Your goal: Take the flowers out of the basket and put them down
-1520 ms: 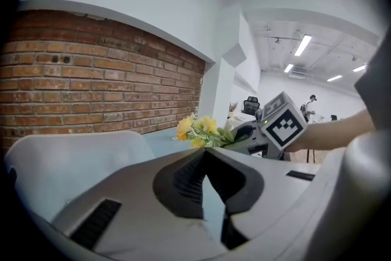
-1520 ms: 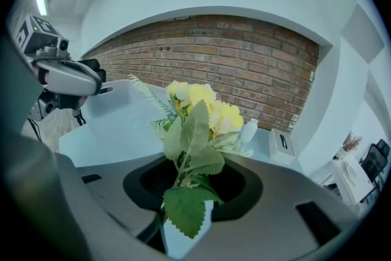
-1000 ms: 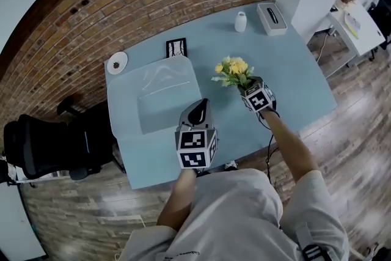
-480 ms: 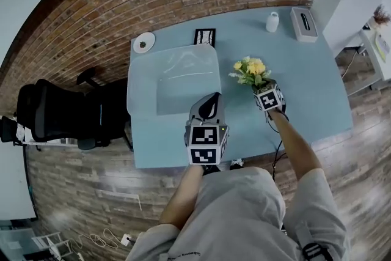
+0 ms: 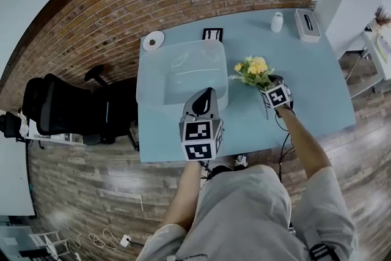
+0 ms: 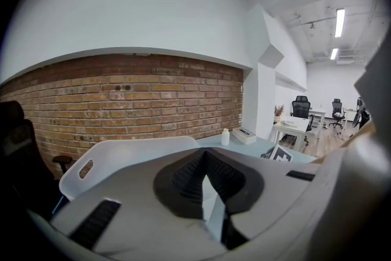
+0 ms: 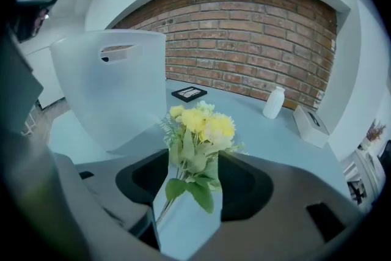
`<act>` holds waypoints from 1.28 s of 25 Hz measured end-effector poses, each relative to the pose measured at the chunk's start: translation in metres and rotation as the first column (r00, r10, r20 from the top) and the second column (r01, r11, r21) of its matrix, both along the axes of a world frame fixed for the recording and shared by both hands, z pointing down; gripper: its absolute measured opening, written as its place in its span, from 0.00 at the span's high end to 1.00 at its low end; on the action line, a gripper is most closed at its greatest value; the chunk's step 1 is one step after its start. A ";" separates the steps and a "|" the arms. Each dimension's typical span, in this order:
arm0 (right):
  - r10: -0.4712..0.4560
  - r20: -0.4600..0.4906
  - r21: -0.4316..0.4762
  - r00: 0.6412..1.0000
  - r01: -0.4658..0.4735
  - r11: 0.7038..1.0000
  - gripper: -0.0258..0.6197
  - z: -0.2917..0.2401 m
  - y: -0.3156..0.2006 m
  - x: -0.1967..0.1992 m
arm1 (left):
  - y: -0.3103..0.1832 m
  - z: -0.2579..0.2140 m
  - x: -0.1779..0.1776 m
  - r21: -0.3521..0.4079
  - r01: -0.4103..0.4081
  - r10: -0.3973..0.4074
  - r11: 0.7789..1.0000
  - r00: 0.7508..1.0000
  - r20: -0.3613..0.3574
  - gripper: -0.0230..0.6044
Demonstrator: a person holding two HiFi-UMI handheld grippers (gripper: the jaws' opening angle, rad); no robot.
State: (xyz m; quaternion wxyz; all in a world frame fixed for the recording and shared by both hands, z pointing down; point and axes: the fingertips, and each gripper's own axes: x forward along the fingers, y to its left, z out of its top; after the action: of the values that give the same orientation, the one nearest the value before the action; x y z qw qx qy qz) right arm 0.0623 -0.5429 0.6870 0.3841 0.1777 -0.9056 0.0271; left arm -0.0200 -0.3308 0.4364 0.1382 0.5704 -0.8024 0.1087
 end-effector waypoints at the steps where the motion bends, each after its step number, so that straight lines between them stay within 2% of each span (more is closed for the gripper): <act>1: -0.015 0.007 0.011 1.000 0.015 1.000 0.53 -0.009 0.005 0.005 | 0.002 -0.003 0.004 0.008 -0.003 0.003 1.000 1.000 -0.002 0.93; 9: -0.069 0.067 0.065 0.995 0.065 0.996 0.55 -0.071 0.057 0.053 | 0.045 -0.003 0.034 -0.004 -0.007 0.007 1.000 1.000 -0.017 0.93; 15: -0.115 0.148 0.077 0.982 0.104 0.992 0.69 -0.104 0.123 0.086 | 0.086 0.020 0.066 -0.029 0.005 -0.006 1.000 0.999 -0.048 0.93; 17: -0.135 0.198 0.097 0.971 0.118 0.988 0.78 -0.118 0.143 0.093 | 0.097 0.024 0.075 -0.025 0.002 -0.003 1.000 0.998 -0.058 0.93; 20: -0.165 0.262 0.122 0.951 0.137 0.983 0.82 -0.133 0.171 0.104 | 0.115 0.027 0.089 -0.012 0.008 -0.008 1.000 0.997 -0.073 0.93; 24: -0.149 0.296 0.067 0.943 0.135 0.989 0.88 -0.132 0.198 0.118 | 0.133 0.035 0.105 -0.018 0.010 -0.011 1.000 0.997 -0.073 0.93; 28: -0.123 0.280 0.002 0.952 0.128 0.992 0.97 -0.129 0.208 0.136 | 0.139 0.048 0.123 -0.039 -0.007 0.004 0.999 0.996 -0.084 0.93; 32: -0.105 0.261 -0.007 0.959 0.111 0.994 0.97 -0.133 0.215 0.142 | 0.148 0.052 0.127 -0.048 -0.017 0.013 0.999 0.996 -0.086 0.93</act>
State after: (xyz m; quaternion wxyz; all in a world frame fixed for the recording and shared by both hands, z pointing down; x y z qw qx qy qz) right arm 0.2047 -0.3274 0.5540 0.2644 0.1188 -0.9563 0.0388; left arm 0.1075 -0.1830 0.4879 0.1853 0.5768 -0.7887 0.1045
